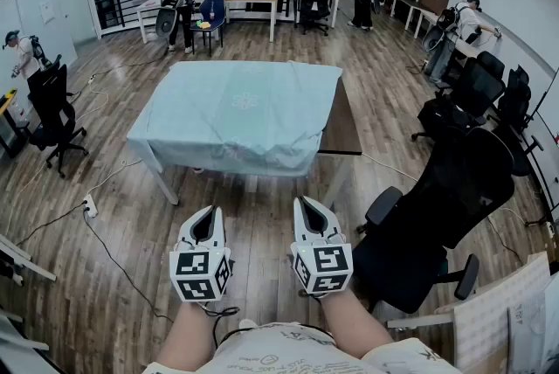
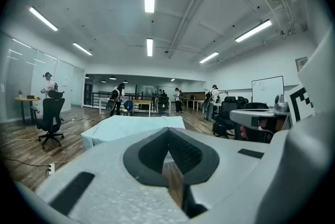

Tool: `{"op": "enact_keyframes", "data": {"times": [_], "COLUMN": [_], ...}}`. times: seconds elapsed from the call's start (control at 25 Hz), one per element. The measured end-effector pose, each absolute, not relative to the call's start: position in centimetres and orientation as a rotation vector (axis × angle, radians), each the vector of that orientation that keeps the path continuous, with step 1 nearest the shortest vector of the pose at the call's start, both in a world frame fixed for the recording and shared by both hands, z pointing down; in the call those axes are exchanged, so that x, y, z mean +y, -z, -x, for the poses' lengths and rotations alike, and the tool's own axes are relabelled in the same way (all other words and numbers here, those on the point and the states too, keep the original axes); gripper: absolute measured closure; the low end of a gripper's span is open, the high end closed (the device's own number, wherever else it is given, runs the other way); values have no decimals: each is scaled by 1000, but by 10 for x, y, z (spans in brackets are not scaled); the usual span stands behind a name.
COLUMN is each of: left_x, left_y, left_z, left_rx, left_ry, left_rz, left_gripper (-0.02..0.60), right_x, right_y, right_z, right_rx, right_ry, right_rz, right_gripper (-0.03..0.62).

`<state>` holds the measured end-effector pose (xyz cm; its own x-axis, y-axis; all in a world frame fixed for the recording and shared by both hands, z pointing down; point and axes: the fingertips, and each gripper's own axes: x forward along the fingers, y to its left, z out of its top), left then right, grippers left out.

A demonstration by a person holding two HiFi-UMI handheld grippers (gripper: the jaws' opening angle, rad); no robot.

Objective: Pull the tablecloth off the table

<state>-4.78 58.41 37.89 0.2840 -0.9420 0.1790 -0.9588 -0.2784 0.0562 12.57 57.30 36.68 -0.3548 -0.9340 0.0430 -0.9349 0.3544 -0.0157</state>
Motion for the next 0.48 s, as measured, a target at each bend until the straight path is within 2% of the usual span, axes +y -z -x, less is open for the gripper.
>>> {"op": "enact_keyframes", "data": {"times": [0.48], "left_x": [581], "left_y": [-392], "left_z": [64], "left_rx": [-1743], "left_ry": [-165], "left_rz": [-2370], "left_gripper": [571], "right_x": [567], "right_y": [-368], "right_z": [-119], "right_rx": [-2592], "right_ry": [-117], "right_rz": [-1843], "right_gripper": [580]}}
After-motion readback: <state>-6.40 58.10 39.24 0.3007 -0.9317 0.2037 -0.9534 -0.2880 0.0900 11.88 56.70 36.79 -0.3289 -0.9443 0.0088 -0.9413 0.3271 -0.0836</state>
